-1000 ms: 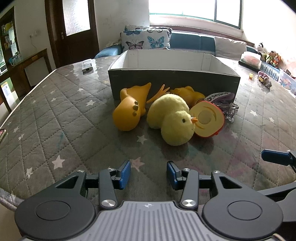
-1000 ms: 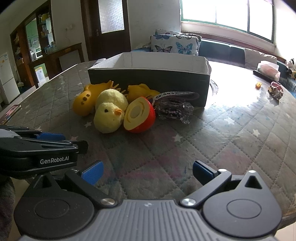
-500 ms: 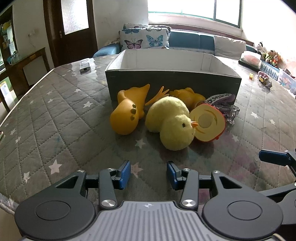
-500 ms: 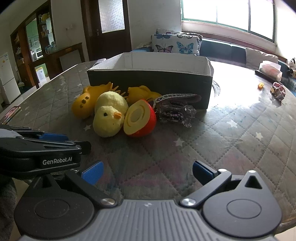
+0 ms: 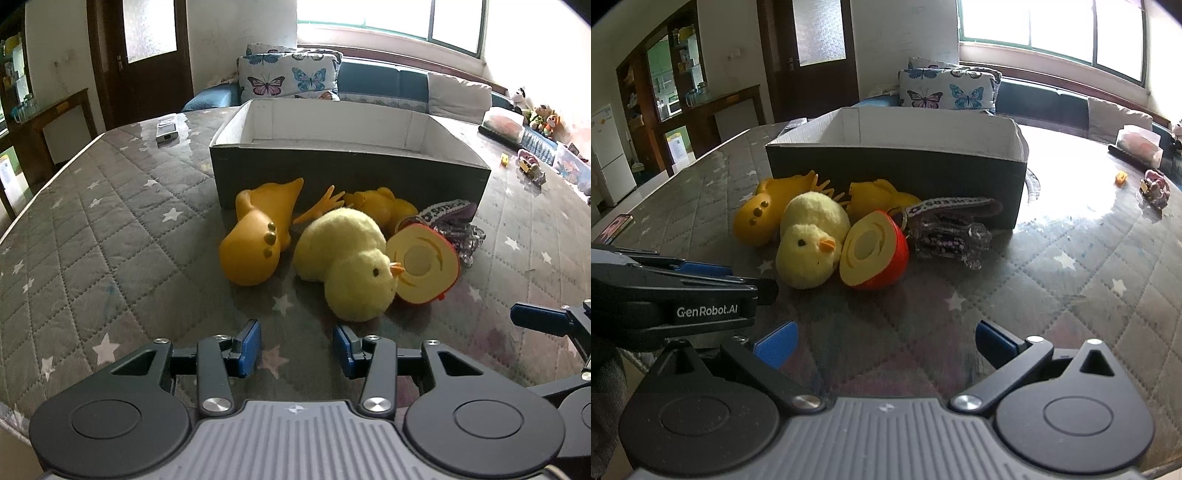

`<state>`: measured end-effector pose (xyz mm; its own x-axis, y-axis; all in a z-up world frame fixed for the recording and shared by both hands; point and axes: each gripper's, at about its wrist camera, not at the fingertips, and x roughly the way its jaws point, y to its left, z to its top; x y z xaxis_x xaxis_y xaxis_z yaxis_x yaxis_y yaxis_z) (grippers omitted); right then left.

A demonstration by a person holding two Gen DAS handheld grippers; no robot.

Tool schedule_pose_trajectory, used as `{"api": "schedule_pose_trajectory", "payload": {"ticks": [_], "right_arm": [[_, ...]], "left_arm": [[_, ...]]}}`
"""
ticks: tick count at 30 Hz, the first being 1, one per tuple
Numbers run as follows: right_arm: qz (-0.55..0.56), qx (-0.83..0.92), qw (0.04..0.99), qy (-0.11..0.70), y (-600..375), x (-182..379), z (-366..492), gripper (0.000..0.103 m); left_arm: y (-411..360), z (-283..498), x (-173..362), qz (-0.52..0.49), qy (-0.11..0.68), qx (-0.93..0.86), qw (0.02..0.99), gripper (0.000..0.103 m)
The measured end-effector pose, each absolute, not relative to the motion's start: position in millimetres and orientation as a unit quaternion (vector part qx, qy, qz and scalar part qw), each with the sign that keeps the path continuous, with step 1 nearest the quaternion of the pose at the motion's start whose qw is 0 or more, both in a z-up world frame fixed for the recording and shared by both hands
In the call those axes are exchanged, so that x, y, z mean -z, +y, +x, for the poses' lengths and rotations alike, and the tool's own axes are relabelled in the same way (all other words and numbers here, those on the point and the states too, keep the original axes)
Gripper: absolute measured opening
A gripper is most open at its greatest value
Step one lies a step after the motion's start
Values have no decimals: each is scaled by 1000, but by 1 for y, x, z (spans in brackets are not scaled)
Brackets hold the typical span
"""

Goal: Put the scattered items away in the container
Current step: 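Move both grippers down toward the red-and-yellow half-apple toy, then close both grippers on the half-apple toy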

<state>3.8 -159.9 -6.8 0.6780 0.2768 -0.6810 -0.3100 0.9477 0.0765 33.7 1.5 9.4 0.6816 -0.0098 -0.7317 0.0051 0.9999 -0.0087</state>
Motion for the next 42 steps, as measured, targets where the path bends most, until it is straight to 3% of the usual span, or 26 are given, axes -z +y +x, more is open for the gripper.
{"api": "schedule_pose_trajectory", "payload": {"ticks": [17, 26, 31, 38, 42], "right_arm": [[-1, -179, 917, 355, -161, -2, 25, 98], [12, -172, 918, 358, -167, 1, 39, 81], [29, -174, 915, 362, -173, 4, 44, 64], [37, -188, 911, 365, -172, 7, 47, 57], [46, -196, 908, 367, -172, 10, 49, 45]], "left_arm": [[2, 50, -37, -19, 391, 37, 920, 46], [-14, 59, -47, -15, 384, 78, 920, 46], [-24, 67, -49, -10, 384, 101, 918, 46], [-37, 79, -49, -13, 394, 143, 908, 46], [-44, 88, -44, -12, 405, 155, 901, 46]]}}
